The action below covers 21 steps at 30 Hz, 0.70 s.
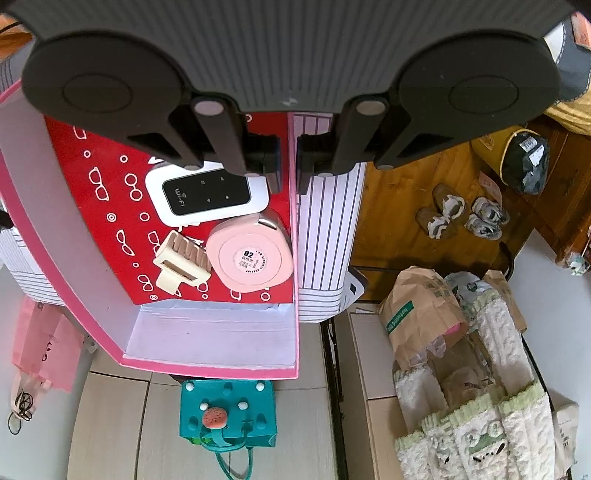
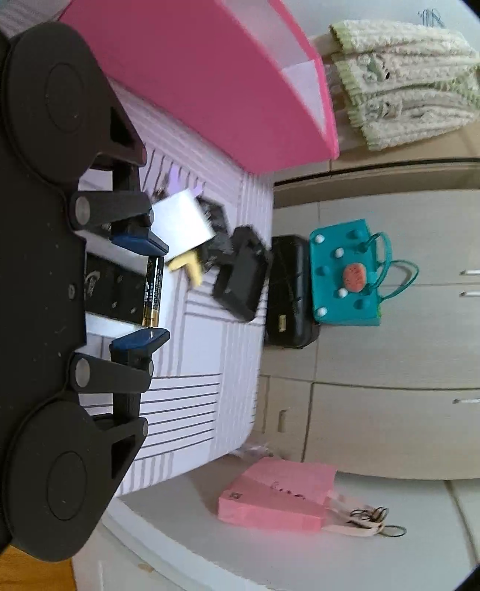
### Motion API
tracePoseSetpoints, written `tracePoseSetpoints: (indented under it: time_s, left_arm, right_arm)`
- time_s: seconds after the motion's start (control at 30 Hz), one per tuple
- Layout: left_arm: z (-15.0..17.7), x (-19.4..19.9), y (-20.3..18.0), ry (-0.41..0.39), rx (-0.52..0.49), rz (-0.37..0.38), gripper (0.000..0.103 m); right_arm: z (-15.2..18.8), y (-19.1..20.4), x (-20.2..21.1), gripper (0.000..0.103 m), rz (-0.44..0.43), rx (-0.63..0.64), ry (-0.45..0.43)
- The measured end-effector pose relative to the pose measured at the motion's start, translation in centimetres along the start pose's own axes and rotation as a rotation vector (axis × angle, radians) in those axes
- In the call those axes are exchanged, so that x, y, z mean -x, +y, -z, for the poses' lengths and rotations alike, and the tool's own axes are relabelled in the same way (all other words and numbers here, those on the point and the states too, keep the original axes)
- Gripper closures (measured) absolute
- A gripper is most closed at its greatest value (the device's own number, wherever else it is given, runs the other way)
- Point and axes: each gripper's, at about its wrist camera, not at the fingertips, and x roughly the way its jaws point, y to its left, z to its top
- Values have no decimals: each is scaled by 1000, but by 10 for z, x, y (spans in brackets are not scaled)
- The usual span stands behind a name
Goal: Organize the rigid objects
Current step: 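Grasp the gold-tipped AA battery with the right tool and lift it, then carry the AA battery into the pink box and open the right tool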
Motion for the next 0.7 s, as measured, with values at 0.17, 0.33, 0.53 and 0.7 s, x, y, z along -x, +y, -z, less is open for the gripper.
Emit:
tracePoseSetpoints:
  time_s: [0.17,0.33,0.53,0.7]
  left_arm:
    - [1,4,1,-16,7,-1,96]
    - [5,4,4,-25,17,3,96]
    - [8,6,4,-38,18,19,99]
    - [6,11,4,-61,15,23,99]
  right_arm:
    - [-25,10,27,55,-218,11,-62]
    - [-58,33,35,55,-430,74,-59]
    - [-91,92,20,55,-597,194,0]
    - [-104,141,-11,55,-577,396,79]
